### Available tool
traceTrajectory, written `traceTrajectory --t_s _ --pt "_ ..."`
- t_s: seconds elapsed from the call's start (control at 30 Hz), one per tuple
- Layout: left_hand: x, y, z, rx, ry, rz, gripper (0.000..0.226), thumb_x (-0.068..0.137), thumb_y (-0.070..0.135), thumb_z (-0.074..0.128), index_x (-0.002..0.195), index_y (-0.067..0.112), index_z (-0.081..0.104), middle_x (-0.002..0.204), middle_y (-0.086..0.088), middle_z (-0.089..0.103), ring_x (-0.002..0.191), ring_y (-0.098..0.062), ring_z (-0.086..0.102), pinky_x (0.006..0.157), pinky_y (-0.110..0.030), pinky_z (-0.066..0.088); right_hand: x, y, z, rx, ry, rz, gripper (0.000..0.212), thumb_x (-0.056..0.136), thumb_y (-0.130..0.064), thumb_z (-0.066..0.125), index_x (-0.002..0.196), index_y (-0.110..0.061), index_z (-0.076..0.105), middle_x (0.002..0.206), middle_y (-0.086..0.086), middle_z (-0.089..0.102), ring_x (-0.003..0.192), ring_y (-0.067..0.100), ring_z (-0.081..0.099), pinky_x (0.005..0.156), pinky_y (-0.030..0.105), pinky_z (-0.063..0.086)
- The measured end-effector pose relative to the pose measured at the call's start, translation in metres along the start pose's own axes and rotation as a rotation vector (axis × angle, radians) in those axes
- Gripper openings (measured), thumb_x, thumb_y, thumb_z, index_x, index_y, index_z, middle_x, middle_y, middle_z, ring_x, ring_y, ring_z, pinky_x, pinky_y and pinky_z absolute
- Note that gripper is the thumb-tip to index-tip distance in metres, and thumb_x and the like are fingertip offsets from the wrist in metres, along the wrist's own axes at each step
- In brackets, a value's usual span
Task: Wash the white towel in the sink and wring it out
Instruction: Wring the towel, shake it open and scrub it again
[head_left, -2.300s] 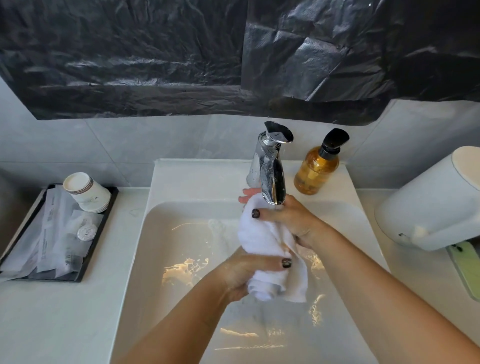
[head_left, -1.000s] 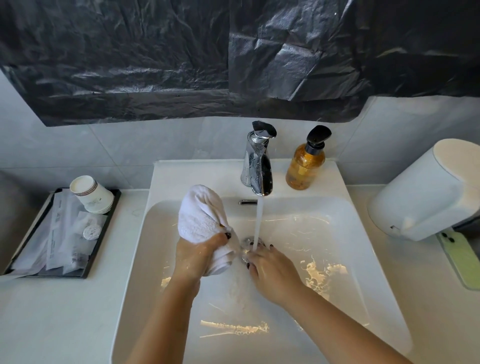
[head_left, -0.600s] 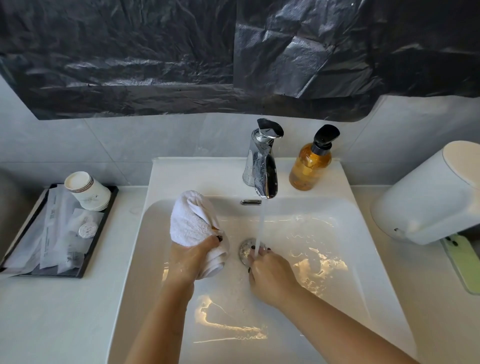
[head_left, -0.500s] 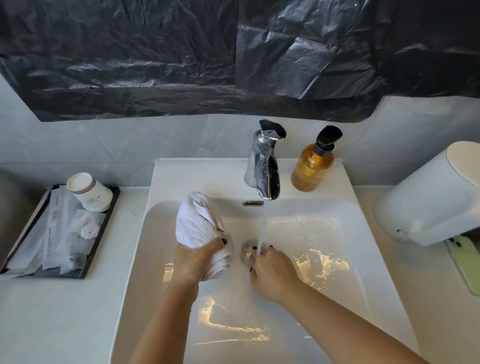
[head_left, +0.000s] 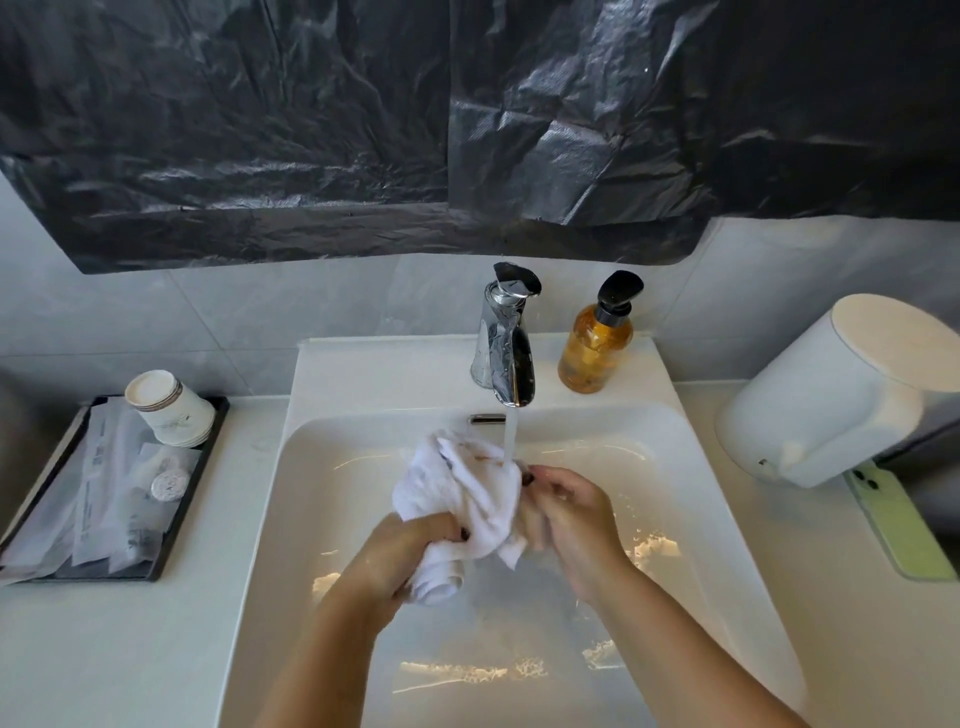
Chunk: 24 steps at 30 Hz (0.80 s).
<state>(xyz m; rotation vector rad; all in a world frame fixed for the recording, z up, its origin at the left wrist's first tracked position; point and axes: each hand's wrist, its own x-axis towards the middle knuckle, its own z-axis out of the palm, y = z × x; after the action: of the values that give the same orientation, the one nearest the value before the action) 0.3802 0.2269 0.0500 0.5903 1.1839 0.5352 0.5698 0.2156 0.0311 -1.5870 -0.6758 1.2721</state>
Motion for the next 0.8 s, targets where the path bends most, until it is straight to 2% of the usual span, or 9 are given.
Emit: traceTrajectory --t_s 0.1,0.2,0.27,0.33,0.43,0.53,0.6,0.7,0.8 --pt "-0.002 -0.005 -0.018 0.573 0.293 -0.043 0.019 0.071 0.020 0.076 0.072 0.006 0.063 0.060 -0.006 0.058 0.051 -0.020 0.055 0.047 -0.022 0.040 0.005 -0.017 -0.004 -0.171 0.150 -0.132 0.015 0.086 -0.007 0.064 0.079 -0.017 0.073 0.076 -0.003 0.073 0.074 0.014 0.067 0.070 0.025 0.051" --pt "-0.001 -0.019 -0.019 1.115 0.528 0.042 0.057 0.071 0.034 0.076 0.120 0.014 0.057 0.114 -0.003 0.060 0.106 -0.024 0.059 0.082 -0.027 0.046 0.001 -0.038 0.007 -0.244 0.028 -0.196 0.014 0.086 -0.005 0.065 0.081 -0.016 0.072 0.075 -0.009 0.071 0.068 0.003 0.063 0.064 0.015 0.047" --pt "-0.004 -0.022 -0.006 0.985 0.499 0.365 0.074 0.077 0.027 0.076 0.142 0.020 0.042 0.141 0.001 0.044 0.130 -0.019 0.044 0.102 -0.025 0.037 -0.005 -0.045 0.016 -0.200 -0.078 -0.172 0.013 0.087 -0.006 0.066 0.082 -0.016 0.073 0.074 -0.006 0.071 0.068 0.006 0.062 0.066 0.017 0.047" --pt "-0.006 -0.014 0.011 0.751 0.314 0.618 0.056 0.083 0.022 0.074 0.133 0.032 0.049 0.128 0.016 0.050 0.117 0.006 0.048 0.092 -0.009 0.036 -0.011 -0.057 0.021 -0.065 -0.181 -0.097 0.013 0.089 -0.004 0.065 0.084 -0.013 0.073 0.076 0.003 0.072 0.072 0.015 0.066 0.071 0.025 0.052" --pt "-0.001 0.005 0.027 0.647 0.151 0.637 0.008 0.090 0.037 0.065 0.091 0.031 0.059 0.077 0.018 0.052 0.067 0.002 0.049 0.063 -0.013 0.039 -0.011 -0.071 0.021 0.199 -0.215 0.034 0.009 0.087 0.001 0.064 0.082 -0.005 0.070 0.074 0.016 0.069 0.065 0.024 0.067 0.064 0.029 0.055" --pt "0.018 0.021 0.024 0.738 0.141 0.601 0.046 0.091 0.049 0.059 0.062 0.020 0.038 0.056 0.014 0.035 0.055 -0.008 0.030 0.054 -0.026 0.026 0.001 -0.069 0.014 0.527 -0.167 0.149 0.018 0.076 -0.002 0.072 0.094 -0.001 0.067 0.092 0.023 0.066 0.078 0.031 0.065 0.076 0.037 0.056" --pt "0.027 0.030 0.030 0.710 0.102 0.599 0.050 0.086 0.056 0.050 0.061 0.015 0.036 0.058 0.012 0.032 0.056 -0.009 0.028 0.057 -0.030 0.024 0.007 -0.057 0.011 0.624 -0.138 0.145 0.031 0.075 -0.005 0.075 0.104 -0.007 0.063 0.105 0.021 0.064 0.090 0.031 0.064 0.081 0.039 0.055" --pt "0.029 0.038 0.049 0.524 0.051 0.595 0.055 0.091 0.049 0.053 0.068 -0.001 0.053 0.061 -0.002 0.046 0.059 -0.014 0.041 0.060 -0.031 0.033 0.000 -0.039 0.014 0.369 -0.058 0.094 0.024 0.088 -0.018 0.069 0.109 -0.018 0.061 0.103 0.011 0.070 0.090 0.022 0.069 0.068 0.031 0.053" --pt "0.033 0.037 0.063 0.274 0.039 0.550 0.040 0.099 0.033 0.057 0.082 -0.002 0.067 0.076 -0.015 0.071 0.069 -0.021 0.064 0.067 -0.033 0.049 -0.002 -0.029 0.022 0.156 -0.043 0.067 0.032 0.088 -0.043 0.064 0.102 -0.014 0.068 0.098 0.010 0.074 0.092 0.022 0.071 0.078 0.038 0.058"
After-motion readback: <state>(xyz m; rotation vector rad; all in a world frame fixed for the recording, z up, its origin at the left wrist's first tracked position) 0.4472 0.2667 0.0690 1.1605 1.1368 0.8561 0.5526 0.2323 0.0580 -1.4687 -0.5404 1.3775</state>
